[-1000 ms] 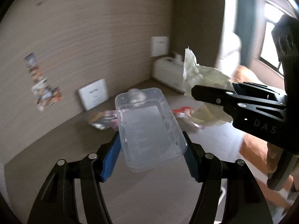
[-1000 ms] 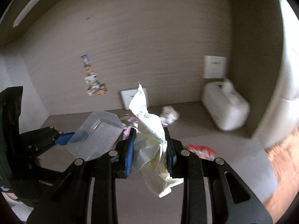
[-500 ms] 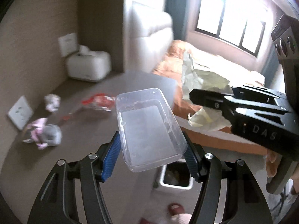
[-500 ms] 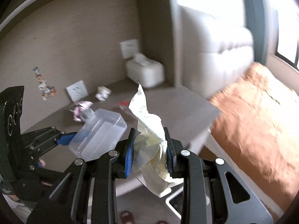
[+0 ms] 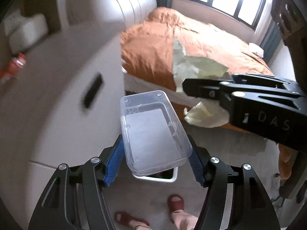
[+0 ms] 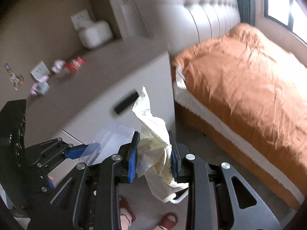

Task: Collect trash
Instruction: 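Carry the plastic box and tissue to the white bin, then open both tools over the bin to drop box and tissue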

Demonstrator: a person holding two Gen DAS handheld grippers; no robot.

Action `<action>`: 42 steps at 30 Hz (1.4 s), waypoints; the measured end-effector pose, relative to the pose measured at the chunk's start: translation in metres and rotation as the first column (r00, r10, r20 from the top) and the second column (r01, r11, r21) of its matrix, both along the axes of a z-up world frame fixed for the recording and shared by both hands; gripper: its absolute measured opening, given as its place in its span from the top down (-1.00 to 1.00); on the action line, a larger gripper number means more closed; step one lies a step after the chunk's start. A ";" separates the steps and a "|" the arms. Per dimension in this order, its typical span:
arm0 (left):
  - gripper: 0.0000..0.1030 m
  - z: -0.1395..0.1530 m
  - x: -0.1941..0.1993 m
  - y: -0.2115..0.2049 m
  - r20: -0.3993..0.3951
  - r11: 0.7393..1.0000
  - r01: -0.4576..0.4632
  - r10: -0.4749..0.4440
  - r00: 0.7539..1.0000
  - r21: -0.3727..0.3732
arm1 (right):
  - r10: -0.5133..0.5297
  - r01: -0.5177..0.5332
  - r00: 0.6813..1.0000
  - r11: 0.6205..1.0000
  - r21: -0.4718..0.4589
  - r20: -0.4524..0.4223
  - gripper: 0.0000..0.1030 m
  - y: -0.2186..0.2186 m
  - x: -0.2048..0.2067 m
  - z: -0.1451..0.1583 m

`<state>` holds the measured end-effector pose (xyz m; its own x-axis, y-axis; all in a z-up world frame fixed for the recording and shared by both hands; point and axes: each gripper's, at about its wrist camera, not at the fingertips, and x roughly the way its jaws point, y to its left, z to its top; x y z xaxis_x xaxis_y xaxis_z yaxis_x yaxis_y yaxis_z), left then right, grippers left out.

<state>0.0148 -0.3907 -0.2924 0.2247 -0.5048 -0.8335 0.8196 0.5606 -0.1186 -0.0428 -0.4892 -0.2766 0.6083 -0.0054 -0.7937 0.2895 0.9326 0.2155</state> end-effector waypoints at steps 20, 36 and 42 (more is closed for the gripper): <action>-0.22 -0.291 0.014 -0.065 -0.129 0.979 0.076 -0.052 0.990 0.191 | 0.074 -0.046 0.974 0.990 0.130 -0.216 0.38 -0.037 0.026 -0.299; -0.91 -0.279 0.018 -0.066 -0.120 0.968 0.075 -0.048 0.992 0.240 | 0.134 -0.121 0.947 0.991 0.061 -0.291 -0.92 -0.032 0.027 -0.286; -0.91 -0.190 0.012 -0.063 -0.065 0.984 0.066 -0.055 0.996 0.168 | 0.102 -0.103 0.966 0.995 0.009 -0.236 -0.92 -0.029 0.022 -0.195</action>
